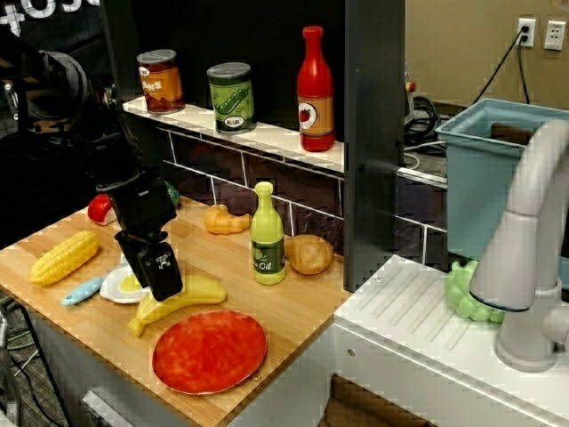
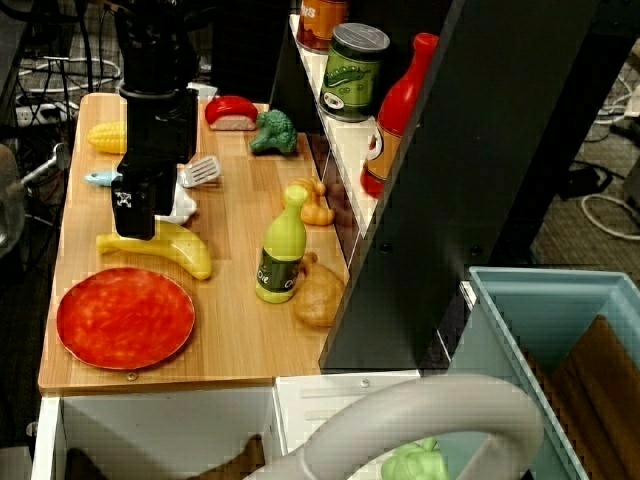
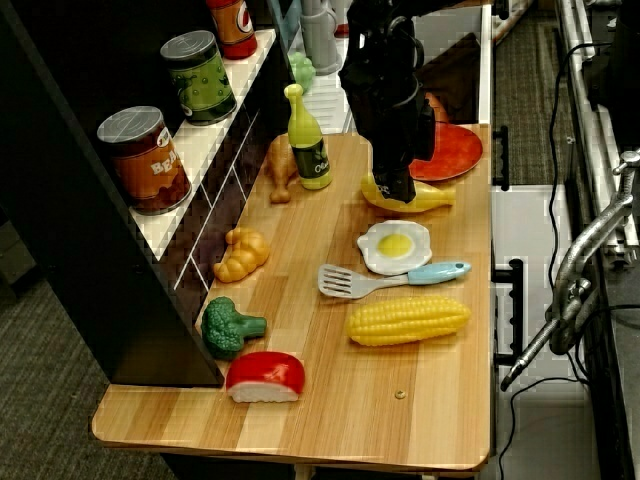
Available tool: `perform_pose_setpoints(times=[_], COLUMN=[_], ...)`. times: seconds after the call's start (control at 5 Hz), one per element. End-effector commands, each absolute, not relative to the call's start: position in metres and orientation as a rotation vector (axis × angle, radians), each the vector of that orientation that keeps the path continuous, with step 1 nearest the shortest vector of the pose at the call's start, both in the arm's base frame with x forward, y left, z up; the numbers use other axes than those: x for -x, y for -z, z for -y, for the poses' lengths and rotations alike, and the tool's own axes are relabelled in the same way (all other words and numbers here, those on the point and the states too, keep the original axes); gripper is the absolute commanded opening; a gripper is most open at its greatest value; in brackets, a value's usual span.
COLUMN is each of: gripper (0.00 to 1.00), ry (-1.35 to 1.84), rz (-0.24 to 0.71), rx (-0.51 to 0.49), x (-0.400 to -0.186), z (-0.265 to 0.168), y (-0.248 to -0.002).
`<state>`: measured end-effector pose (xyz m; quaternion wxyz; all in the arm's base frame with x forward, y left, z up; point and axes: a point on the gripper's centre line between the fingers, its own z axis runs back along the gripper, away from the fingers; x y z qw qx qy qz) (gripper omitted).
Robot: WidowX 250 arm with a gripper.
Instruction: Put banana on plate
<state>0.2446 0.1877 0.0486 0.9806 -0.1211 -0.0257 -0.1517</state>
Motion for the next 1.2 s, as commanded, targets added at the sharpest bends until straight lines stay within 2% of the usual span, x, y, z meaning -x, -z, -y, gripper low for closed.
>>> perform_pose_setpoints(times=[0.0,0.2,0.4,0.8,1.0], gripper=[1.0,1.0,0.0,0.0,0.0], ry=[0.277,0.26,0.254,0.194,0.195], rz=[0.081,0.078,0.084,0.087,0.099], rx=[0.166,0.172,0.159,0.182,0.184], x=[-0.24,-0.233,-0.228,-0.222,-0.221], z=[-0.197,-0.197,-0.197,-0.201,-0.202], y=[-0.049,-0.043,-0.039,-0.031,-0.036])
